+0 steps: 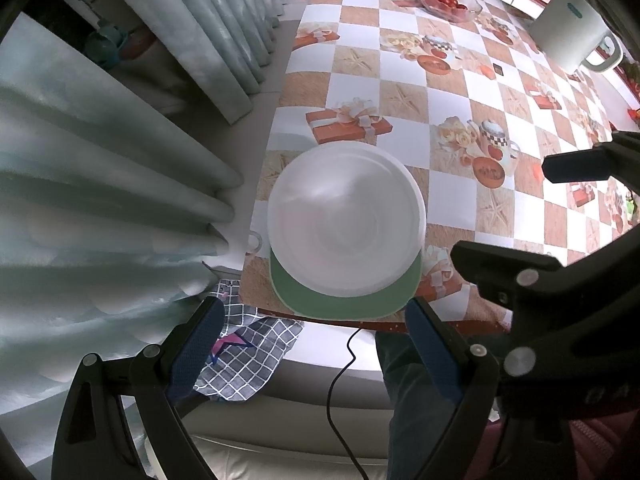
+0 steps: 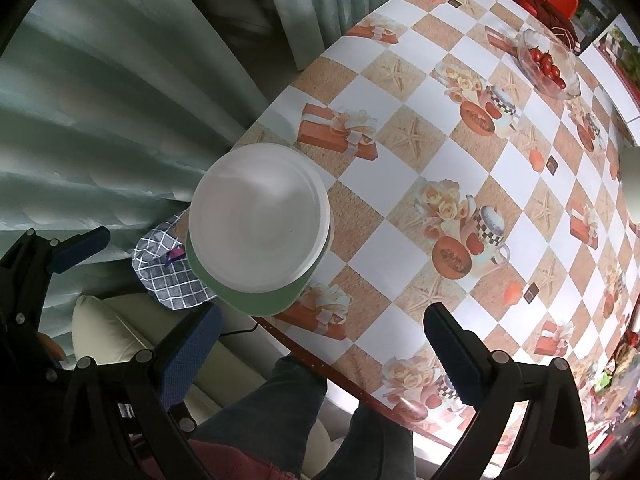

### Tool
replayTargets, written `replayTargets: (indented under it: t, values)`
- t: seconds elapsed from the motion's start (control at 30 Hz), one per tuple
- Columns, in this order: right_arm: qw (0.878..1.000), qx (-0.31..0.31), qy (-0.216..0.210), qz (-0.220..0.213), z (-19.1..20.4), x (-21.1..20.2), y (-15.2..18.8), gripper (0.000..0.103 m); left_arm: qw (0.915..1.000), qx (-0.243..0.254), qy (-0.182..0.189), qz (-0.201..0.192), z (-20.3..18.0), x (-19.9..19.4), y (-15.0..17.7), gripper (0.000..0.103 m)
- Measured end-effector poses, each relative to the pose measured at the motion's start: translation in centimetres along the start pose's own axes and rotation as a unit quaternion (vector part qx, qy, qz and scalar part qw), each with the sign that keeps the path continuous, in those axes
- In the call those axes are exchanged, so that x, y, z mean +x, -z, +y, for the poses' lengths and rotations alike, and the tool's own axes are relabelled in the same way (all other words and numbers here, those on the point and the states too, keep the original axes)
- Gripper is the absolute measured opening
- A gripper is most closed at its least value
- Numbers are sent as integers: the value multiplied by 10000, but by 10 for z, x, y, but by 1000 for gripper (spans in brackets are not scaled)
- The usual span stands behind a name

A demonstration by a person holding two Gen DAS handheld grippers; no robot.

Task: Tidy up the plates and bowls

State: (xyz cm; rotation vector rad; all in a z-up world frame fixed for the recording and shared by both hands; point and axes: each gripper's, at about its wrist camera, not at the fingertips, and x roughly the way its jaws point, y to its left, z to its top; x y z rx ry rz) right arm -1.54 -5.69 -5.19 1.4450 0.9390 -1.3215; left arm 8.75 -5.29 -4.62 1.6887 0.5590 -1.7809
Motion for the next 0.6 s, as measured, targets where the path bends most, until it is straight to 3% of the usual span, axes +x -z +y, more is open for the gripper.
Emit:
replayTargets:
  t: [0.47, 0.6]
  values:
    - [10000, -48, -56, 43, 1, 5, 4, 101, 9999, -20, -92, 75, -3, 2, 3, 94]
    - [9999, -87, -85, 36, 2, 6, 5, 101, 9995, -162, -73, -275, 1, -6, 4, 94]
